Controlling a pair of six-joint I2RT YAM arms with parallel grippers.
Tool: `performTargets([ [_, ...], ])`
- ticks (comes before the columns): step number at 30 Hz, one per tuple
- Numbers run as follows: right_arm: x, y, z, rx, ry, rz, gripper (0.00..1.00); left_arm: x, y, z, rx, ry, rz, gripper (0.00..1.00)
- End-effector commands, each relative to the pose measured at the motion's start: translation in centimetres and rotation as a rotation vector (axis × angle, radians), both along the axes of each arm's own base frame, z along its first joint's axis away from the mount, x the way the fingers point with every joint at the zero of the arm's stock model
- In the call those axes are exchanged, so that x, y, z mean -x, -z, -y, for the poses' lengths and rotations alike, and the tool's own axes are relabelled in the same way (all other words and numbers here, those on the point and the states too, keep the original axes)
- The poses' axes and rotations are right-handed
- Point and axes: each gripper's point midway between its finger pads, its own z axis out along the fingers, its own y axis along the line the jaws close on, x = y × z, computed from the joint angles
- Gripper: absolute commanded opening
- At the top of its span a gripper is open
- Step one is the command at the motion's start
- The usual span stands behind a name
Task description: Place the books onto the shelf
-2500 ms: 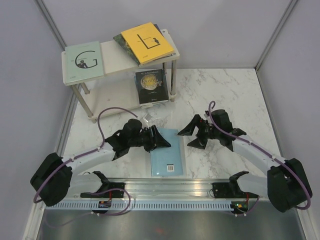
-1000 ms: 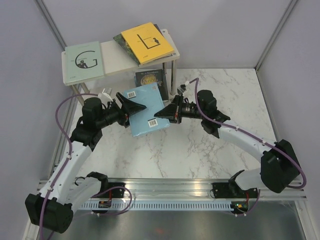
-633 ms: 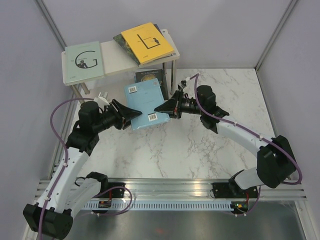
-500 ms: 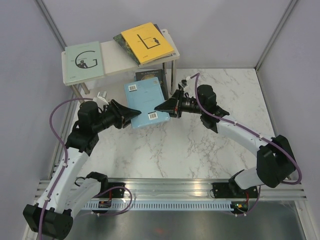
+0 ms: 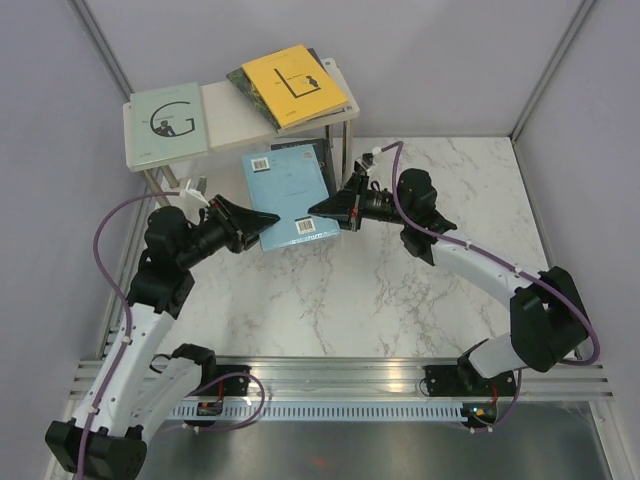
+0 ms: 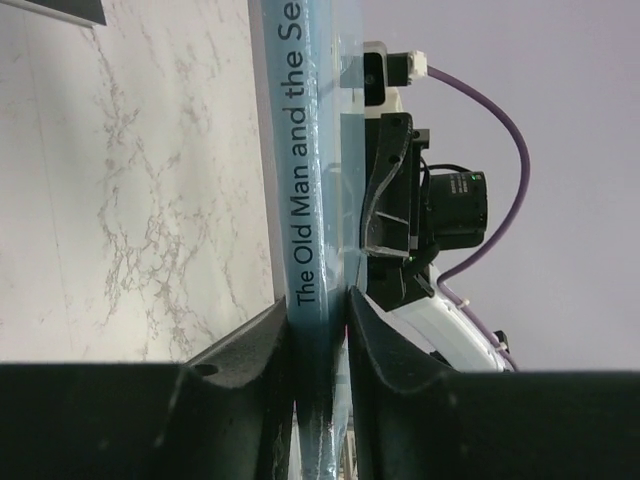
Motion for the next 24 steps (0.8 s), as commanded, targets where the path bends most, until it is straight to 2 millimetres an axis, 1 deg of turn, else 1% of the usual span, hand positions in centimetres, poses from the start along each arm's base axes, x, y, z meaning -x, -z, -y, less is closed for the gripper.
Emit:
performTargets([
  [1, 1.8, 1.5, -0.8, 0.007, -0.089, 0.015, 0.23, 4.0, -7.1, 0.2, 0.054, 0.09, 0.256, 0.02],
  [2, 1.8, 1.6, -0.8, 0.008, -0.089, 0.012, 0.25, 4.3, -7.2, 0.1, 0.049, 0.084, 0.269, 0.02],
  [4, 1.8, 1.7, -0.9, 0.006, -0.09, 0.009, 0.27, 4.7, -6.7, -0.2, 0.045, 0.077, 0.264, 0.02],
  [5, 1.8, 1.9, -0.9, 0.008, -0.097, 0.005, 0.29, 5.3, -6.9, -0.3, 0.048, 0.074, 0.277, 0.02],
  [7, 1.7, 1.7, -1.0, 0.001, -0.1, 0.007, 0.29, 5.6, -6.5, -0.5, 0.053, 0.069, 0.274, 0.02],
  [11, 1.5, 1.6, -1.2, -0.005, -0.109, 0.006, 0.31, 6.2, -6.6, -0.8, 0.062, 0.056, 0.29, 0.02],
  [14, 1.4, 1.4, -1.4, -0.011, -0.115, 0.009, 0.23, 6.2, -6.7, -0.4, 0.072, 0.083, 0.274, 0.02],
  [15, 1.4, 1.3, -1.4, -0.013, -0.117, 0.012, 0.21, 5.8, -6.4, -0.2, 0.066, 0.093, 0.254, 0.04],
  [16, 1.4, 1.2, -1.5, -0.015, -0.122, 0.013, 0.2, 5.7, -6.2, -0.1, 0.064, 0.099, 0.245, 0.22],
  [17, 1.4, 1.2, -1.5, -0.017, -0.123, 0.011, 0.19, 5.6, -5.8, 0.0, 0.059, 0.106, 0.22, 0.29],
  [18, 1.4, 1.1, -1.5, -0.02, -0.123, 0.016, 0.18, 5.5, -5.6, 0.0, 0.054, 0.103, 0.215, 0.33],
  [19, 1.4, 1.0, -1.5, -0.023, -0.126, 0.019, 0.18, 5.5, -5.6, -0.1, 0.051, 0.098, 0.215, 0.43],
  [22, 1.4, 1.0, -1.6, -0.024, -0.131, 0.019, 0.15, 5.4, -5.5, -0.3, 0.04, 0.077, 0.22, 0.52],
  [23, 1.5, 1.1, -1.6, -0.024, -0.136, 0.017, 0.14, 5.4, -5.3, -0.4, 0.039, 0.074, 0.214, 0.52],
  [24, 1.5, 1.1, -1.6, -0.024, -0.137, 0.017, 0.14, 5.4, -5.3, -0.4, 0.037, 0.072, 0.215, 0.48],
])
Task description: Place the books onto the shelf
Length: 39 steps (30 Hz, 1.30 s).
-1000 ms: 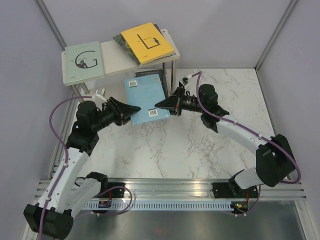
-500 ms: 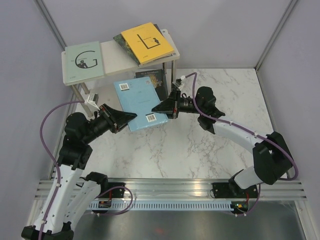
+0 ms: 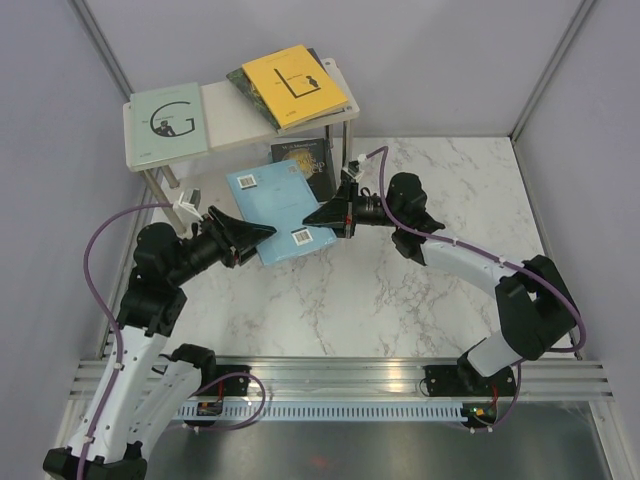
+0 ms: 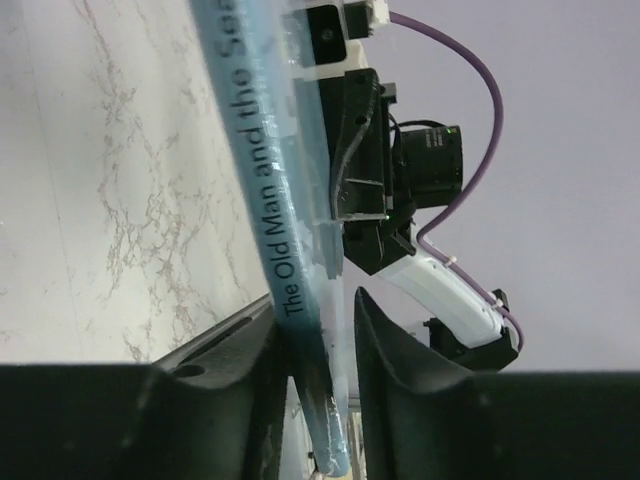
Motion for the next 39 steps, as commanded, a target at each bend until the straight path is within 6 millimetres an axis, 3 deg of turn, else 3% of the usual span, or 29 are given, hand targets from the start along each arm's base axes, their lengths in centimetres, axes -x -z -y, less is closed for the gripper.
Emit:
performTargets([
  [1, -0.1, -0.1, -0.4, -0.005, -0.007, 0.05, 0.13, 1.7, -4.6, 0.2, 0.035, 0.049, 0.183, 0.3],
  [2, -0.2, -0.1, -0.4, -0.005, -0.011, 0.049, 0.12, 1.6, -4.4, 0.2, 0.031, 0.041, 0.18, 0.17],
  [4, -0.1, -0.3, -0.4, -0.017, -0.016, 0.049, 0.12, 1.5, -4.1, 0.1, 0.026, 0.035, 0.17, 0.02],
  [7, 0.0, -0.5, -0.5, -0.028, -0.033, 0.054, 0.12, 1.6, -4.4, 0.0, 0.022, 0.032, 0.186, 0.02],
  [9, 0.2, -0.8, -0.5, -0.034, -0.05, 0.06, 0.18, 1.7, -5.2, -0.3, 0.0, 0.013, 0.217, 0.02],
  [10, 0.2, -0.8, -0.5, -0.034, -0.054, 0.064, 0.28, 1.7, -5.4, -0.5, -0.04, 0.005, 0.242, 0.02],
  [11, 0.3, -0.9, -0.4, -0.034, -0.058, 0.065, 0.59, 1.5, -5.5, -0.8, -0.076, -0.018, 0.234, 0.02],
  [12, 0.2, -1.0, -0.4, -0.035, -0.059, 0.068, 0.7, 1.5, -7.5, -1.0, -0.101, -0.026, 0.262, 0.02],
  [14, 0.3, -1.0, -0.3, -0.026, -0.064, 0.077, 0.83, 1.4, -7.4, -1.7, -0.188, -0.048, 0.246, 0.02],
  [15, 0.4, -0.9, -0.2, -0.02, -0.067, 0.077, 0.85, 1.8, -9.4, -1.8, -0.195, -0.051, 0.288, 0.02],
  [16, 0.7, -0.5, -0.2, -0.01, -0.077, 0.072, 0.86, 1.7, -9.3, -2.2, -0.229, -0.063, 0.287, 0.02],
  [17, 0.8, -0.5, -0.1, -0.006, -0.078, 0.085, 0.87, 2.0, -10.8, -2.5, -0.234, -0.083, 0.322, 0.02],
  [23, 1.7, 1.5, 0.5, 0.023, -0.088, 0.047, 0.87, 1.0, -12.3, -3.7, -0.345, -0.135, 0.333, 0.02],
  [25, 1.9, 1.9, 0.6, 0.028, -0.09, 0.044, 0.87, 1.0, -13.7, -4.3, -0.379, -0.165, 0.366, 0.02],
  [29, 2.0, 1.9, 0.8, 0.027, -0.086, 0.039, 0.87, -1.9, -16.1, -5.5, -0.468, -0.231, 0.372, 0.02],
  [33, 2.0, 1.3, 0.7, 0.012, -0.085, 0.051, 0.87, -5.3, -16.9, -7.7, -0.477, -0.274, 0.334, 0.02],
  [34, 2.1, 1.1, 0.8, 0.009, -0.087, 0.056, 0.86, -6.6, -17.6, -10.4, -0.464, -0.364, 0.324, 0.02],
  [35, 2.2, 1.1, 0.7, 0.008, -0.087, 0.057, 0.87, -6.8, -17.8, -10.5, -0.429, -0.329, 0.325, 0.02],
  [37, 2.3, 0.9, 0.8, 0.006, -0.088, 0.063, 0.86, -8.7, -18.6, -13.3, -0.388, -0.385, 0.327, 0.02],
  [39, 2.3, 0.9, 0.9, 0.007, -0.09, 0.063, 0.86, -9.8, -18.8, -14.3, -0.382, -0.382, 0.325, 0.02],
])
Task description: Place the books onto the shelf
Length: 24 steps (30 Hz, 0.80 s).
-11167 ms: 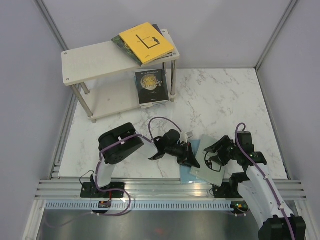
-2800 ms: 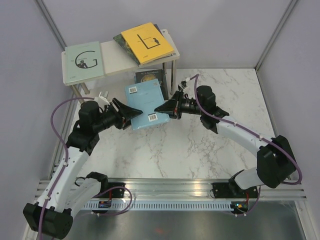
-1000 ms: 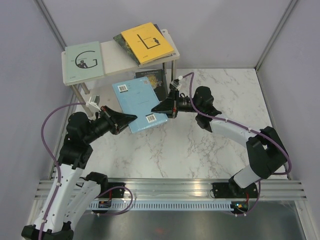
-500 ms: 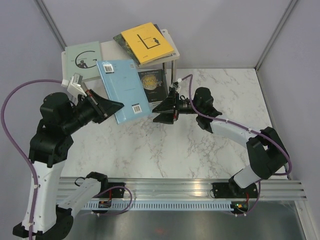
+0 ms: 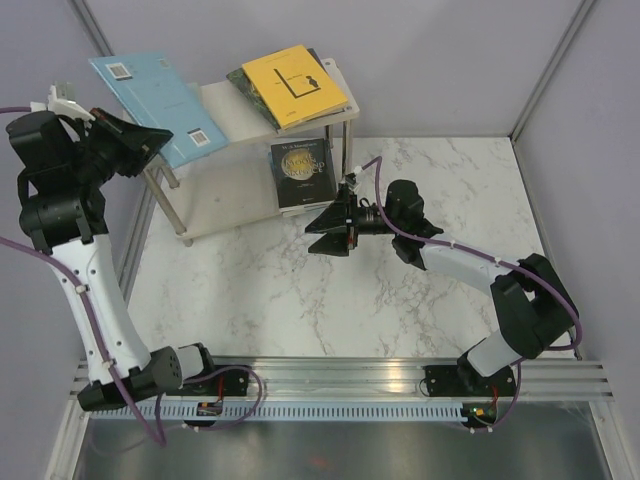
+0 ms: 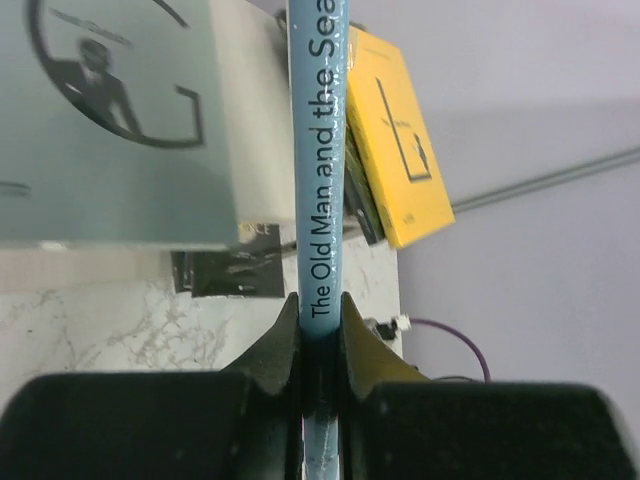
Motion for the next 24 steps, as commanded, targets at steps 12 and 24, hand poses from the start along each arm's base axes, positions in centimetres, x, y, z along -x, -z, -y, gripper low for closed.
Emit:
performTargets([
  [12, 0.2, -1.5, 0.2, -0.038, -0.003, 0.069, 0.85, -4.8, -3.9, -4.2, 0.177, 0.262, 0.003, 0.02],
  [24, -0.7, -1.0, -0.2, -0.056, 0.011, 0.064, 0.85, -8.0, 2.9, -8.6, 0.134, 0.162, -0.183, 0.02],
])
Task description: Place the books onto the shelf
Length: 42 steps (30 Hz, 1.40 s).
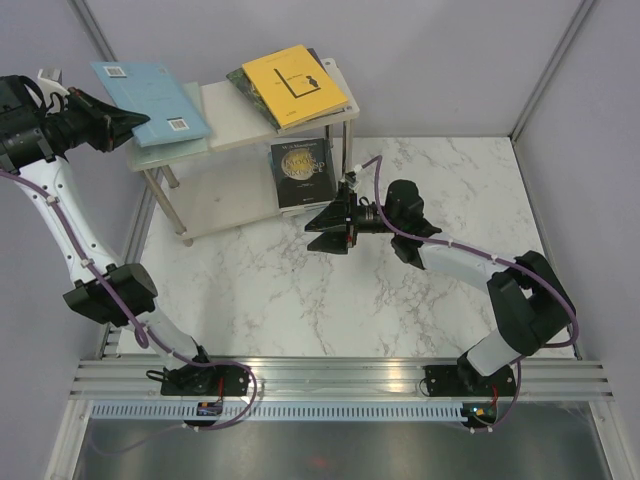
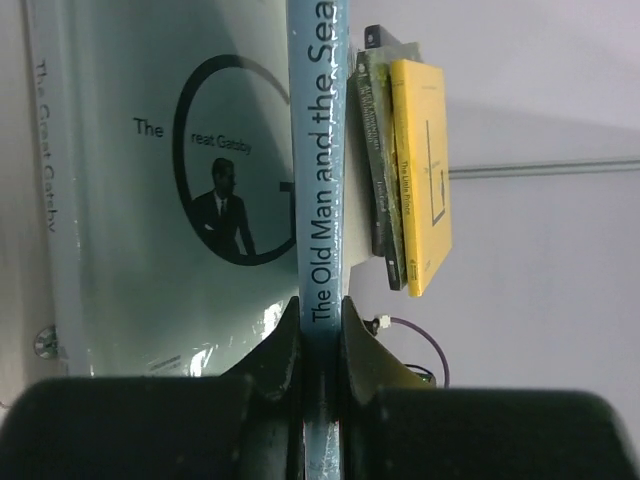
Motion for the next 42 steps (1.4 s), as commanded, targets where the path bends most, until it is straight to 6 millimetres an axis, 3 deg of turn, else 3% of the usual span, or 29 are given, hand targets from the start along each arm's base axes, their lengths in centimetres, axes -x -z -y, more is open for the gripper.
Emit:
performTargets([
  [1, -0.4, -0.5, -0.1, -0.031, 0.012, 0.044, 0.85, 0.9, 0.2, 0.2, -0.08, 0.032, 0.018, 0.02],
  [2, -0.4, -0.3, -0.1, -0.03, 0.013, 0.041, 0.85, 0.7, 0.5, -0.1, -0.082, 0.023, 0.007, 0.03],
  [9, -0.6, -0.3, -0.1, -0.04, 0.022, 0.035, 0.86, 0.0, 4.0, -2.0, -0.11, -0.064, -0.13, 0.39],
  [19, -0.4, 0.1, 0.1, -0.037, 0.036, 0.031, 0.86, 0.6, 5.9, -5.2, -0.23, -0.227, -0.246, 0.69],
  [27, -0.1, 0.8, 0.4, -0.018, 0.044, 0.026, 0.85, 3.6, 4.0, -10.1, -0.415, -0.52, -0.276, 0.81],
  [31, -0.1, 1.2, 0.4, 0.01, 0.049, 0.043, 0.86, 5.8, 1.1, -11.0, -0.492, -0.648, -0.227, 0.81],
  [34, -0.4, 0.6, 0.3, 0.035, 0.06, 0.091, 0.86, 6.7, -0.5, -10.3, -0.503, -0.652, -0.173, 0.81],
  [36, -0.6, 0.8, 0.4, 0.072, 0.07, 0.115, 0.86, 6.4, -1.3, -8.6, -0.477, -0.579, -0.121, 0.8],
  [40, -1.2, -1.9, 0.4, 0.093, 0.092, 0.223, 0.86, 6.5, -1.3, -4.2, -0.457, -0.45, -0.091, 0.79],
  [41, -1.3, -1.7, 0.6, 0.123, 0.098, 0.211, 0.86, 6.5, -1.2, -3.2, -0.468, -0.433, -0.092, 0.79],
  [42, -1.3, -2.5, 0.8, 0.125, 0.118, 0.237, 0.86, 6.4, -1.0, -0.7, -0.496, -0.379, -0.087, 0.79],
])
